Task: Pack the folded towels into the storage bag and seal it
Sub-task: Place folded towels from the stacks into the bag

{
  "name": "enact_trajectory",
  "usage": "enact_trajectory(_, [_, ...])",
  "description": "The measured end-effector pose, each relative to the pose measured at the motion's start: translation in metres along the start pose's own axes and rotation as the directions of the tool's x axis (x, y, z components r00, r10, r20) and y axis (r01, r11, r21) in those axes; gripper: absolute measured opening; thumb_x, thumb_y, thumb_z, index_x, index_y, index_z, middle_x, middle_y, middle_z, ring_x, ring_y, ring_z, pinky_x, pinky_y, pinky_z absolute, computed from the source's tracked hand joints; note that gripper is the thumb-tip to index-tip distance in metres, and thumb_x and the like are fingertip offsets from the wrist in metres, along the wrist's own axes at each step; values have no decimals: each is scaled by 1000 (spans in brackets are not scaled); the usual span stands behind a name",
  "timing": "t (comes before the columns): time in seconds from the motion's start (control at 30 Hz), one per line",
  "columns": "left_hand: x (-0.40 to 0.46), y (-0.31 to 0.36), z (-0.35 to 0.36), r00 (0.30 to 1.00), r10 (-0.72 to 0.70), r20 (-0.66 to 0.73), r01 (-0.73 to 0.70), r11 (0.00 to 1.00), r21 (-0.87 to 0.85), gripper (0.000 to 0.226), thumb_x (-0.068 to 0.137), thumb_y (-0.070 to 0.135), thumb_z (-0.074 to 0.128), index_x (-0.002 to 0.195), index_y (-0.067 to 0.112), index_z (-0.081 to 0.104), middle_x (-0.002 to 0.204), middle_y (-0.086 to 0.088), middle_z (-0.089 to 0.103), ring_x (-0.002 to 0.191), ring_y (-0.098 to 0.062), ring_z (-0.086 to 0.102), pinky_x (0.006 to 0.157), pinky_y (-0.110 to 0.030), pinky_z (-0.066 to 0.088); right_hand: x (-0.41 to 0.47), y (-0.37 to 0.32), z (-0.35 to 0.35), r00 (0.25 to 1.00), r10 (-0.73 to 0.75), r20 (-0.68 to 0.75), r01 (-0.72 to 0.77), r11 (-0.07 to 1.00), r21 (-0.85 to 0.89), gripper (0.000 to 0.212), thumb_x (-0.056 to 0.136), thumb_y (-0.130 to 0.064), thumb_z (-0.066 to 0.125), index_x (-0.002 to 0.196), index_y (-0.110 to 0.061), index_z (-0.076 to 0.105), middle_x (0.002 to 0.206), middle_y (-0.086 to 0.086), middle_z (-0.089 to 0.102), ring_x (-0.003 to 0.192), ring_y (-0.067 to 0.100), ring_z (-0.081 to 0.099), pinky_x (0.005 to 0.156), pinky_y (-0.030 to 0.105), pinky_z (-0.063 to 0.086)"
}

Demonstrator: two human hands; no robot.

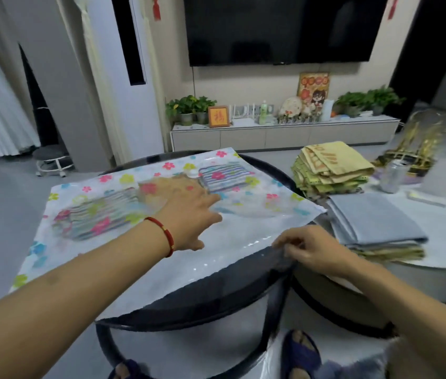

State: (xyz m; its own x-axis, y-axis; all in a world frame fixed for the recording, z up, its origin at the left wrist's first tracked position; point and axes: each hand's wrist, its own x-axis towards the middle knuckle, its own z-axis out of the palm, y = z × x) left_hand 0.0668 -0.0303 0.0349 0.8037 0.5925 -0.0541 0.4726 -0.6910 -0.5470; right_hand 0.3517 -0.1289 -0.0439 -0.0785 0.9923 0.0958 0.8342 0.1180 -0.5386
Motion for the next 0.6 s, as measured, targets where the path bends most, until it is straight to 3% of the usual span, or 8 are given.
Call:
enact_trajectory(0.07, [22, 19, 1, 999, 28, 44, -29, 999, 28, 67, 79, 52, 71, 139, 32, 48, 159, -8, 22, 138, -39, 28, 103, -58, 37, -8, 39, -26, 970, 147, -191, -151, 988, -10, 28, 92, -3, 63, 100, -21, 82, 89, -14, 77, 83, 5, 71, 74, 23, 49])
enact_trajectory(0.13, [41, 34, 4, 997, 38, 74, -40, 999, 28, 67, 79, 49, 72, 139, 29, 48, 161, -8, 16, 141, -41, 24, 103, -61, 35, -12, 77, -46, 895, 270, -355, -293, 956, -12, 26, 92, -3, 61, 101, -16, 82, 95, 2, 80, 83, 19, 71, 71, 27, 50])
enact_trajectory(0.23, [65, 46, 9, 995, 11, 98, -13, 1000, 26, 85, 80, 50, 71, 150, 28, 28, 165, -5, 6, 146, -42, 15, 104, -68, 31, -10, 134, -69, 761, 398, -512, -504, 860, -81, 28, 97, -9, 59, 117, -12, 78, 123, 18, 72, 114, 38, 65, 95, 43, 53])
enact_trajectory(0.3, [76, 44, 8, 996, -23, 91, 23, 1000, 10, 97, 81, 54, 69, 155, 29, 11, 166, -2, 0, 148, -43, 11, 106, -70, 29, -5, 166, -81, 681, 544, -490, -677, 723, -138, 36, 104, -23, 50, 136, -22, 67, 143, 23, 57, 132, 44, 50, 110, 53, 43])
enact_trajectory(0.37, [84, 35, 5, 996, -54, 76, 56, 998, -30, 99, 81, 56, 67, 155, 35, 5, 166, 3, -2, 148, -42, 11, 106, -69, 31, 0, 192, -91, 623, 713, -322, -780, 601, -175, 43, 109, -38, 36, 151, -37, 46, 158, 24, 38, 144, 46, 36, 120, 57, 25])
enact_trajectory(0.4, [86, 29, 3, 995, -55, 81, 58, 998, -36, 96, 81, 58, 66, 154, 39, 7, 166, 6, -1, 147, -41, 12, 105, -67, 34, 2, 203, -96, 625, 750, -215, -781, 596, -188, 45, 109, -42, 33, 154, -41, 39, 162, 23, 35, 146, 45, 35, 122, 56, 23])
enact_trajectory(0.47, [88, 22, 1, 991, -28, 133, 28, 1000, 8, 86, 80, 60, 64, 150, 45, 17, 166, 9, 3, 146, -40, 17, 104, -65, 36, 1, 217, -102, 661, 744, -96, -749, 646, -144, 47, 106, -42, 45, 153, -37, 38, 157, 20, 45, 138, 43, 47, 117, 53, 32])
enact_trajectory(0.6, [83, 24, 8, 976, 8, 219, -4, 1000, -19, 75, 80, 65, 58, 147, 46, 29, 164, 14, 12, 142, -33, 26, 103, -57, 40, 5, 221, -117, 625, 754, -203, -781, 604, -161, 47, 88, -55, 68, 129, -48, 46, 131, 13, 59, 125, 41, 50, 107, 56, 31])
